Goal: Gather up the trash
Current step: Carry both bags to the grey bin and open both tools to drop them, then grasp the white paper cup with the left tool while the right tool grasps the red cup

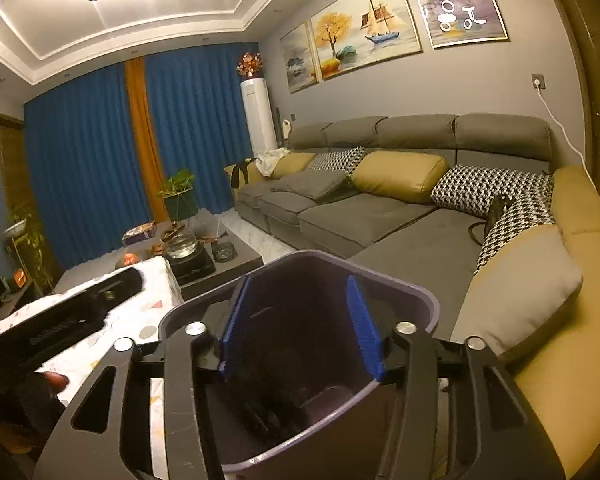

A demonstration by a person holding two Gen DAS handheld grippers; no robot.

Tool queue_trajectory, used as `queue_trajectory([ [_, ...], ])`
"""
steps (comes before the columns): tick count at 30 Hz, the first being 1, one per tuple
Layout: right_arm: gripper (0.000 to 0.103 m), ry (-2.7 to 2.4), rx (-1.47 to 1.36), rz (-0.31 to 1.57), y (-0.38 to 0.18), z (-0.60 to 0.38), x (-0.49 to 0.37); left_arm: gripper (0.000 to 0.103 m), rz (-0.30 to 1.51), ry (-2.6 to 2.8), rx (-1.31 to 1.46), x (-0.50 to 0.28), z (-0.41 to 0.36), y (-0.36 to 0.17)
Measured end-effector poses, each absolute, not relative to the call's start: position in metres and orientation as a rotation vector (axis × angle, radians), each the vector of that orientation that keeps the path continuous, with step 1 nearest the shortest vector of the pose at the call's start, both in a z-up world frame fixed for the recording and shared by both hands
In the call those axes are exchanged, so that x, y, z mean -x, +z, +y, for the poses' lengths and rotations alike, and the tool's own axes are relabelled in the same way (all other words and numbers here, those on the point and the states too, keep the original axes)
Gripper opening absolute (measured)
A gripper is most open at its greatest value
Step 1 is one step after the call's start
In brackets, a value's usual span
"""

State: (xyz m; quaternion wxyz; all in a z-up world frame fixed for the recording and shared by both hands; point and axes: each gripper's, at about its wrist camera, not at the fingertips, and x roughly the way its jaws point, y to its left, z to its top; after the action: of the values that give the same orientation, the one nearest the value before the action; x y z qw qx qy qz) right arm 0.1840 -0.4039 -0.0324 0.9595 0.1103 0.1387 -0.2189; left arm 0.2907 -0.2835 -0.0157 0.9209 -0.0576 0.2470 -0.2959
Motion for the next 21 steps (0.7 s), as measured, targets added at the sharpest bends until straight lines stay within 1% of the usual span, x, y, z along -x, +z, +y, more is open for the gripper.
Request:
queue_trajectory([
  [3,0.064,-0.449,-0.199,0.274,-0.029,-0.394,-0.177,0.093,0.485,-0.550,0.111,-0.280,-0.266,-0.011],
  [6,0.073,-0.457,-0.167,0.267,-0.026,-0.379,-0.167,0.095,0.474,-0.488,0.092,-0.266,-0.248,-0.008],
  [9,0.078,-0.443,-0.152,0.265,-0.025,-0.365,-0.159,0.095,0.450,-0.428,0.065,-0.248,-0.226,-0.004],
  [15,0.080,-0.391,-0.120,0.271,-0.023,-0.329,-0.140,0.096,0.443,-0.302,0.066,-0.209,-0.170,-0.001],
  [21,0.081,-0.297,-0.125,0.286,-0.025,-0.288,-0.123,0.096,0.434,-0.180,0.079,-0.162,-0.095,-0.007],
])
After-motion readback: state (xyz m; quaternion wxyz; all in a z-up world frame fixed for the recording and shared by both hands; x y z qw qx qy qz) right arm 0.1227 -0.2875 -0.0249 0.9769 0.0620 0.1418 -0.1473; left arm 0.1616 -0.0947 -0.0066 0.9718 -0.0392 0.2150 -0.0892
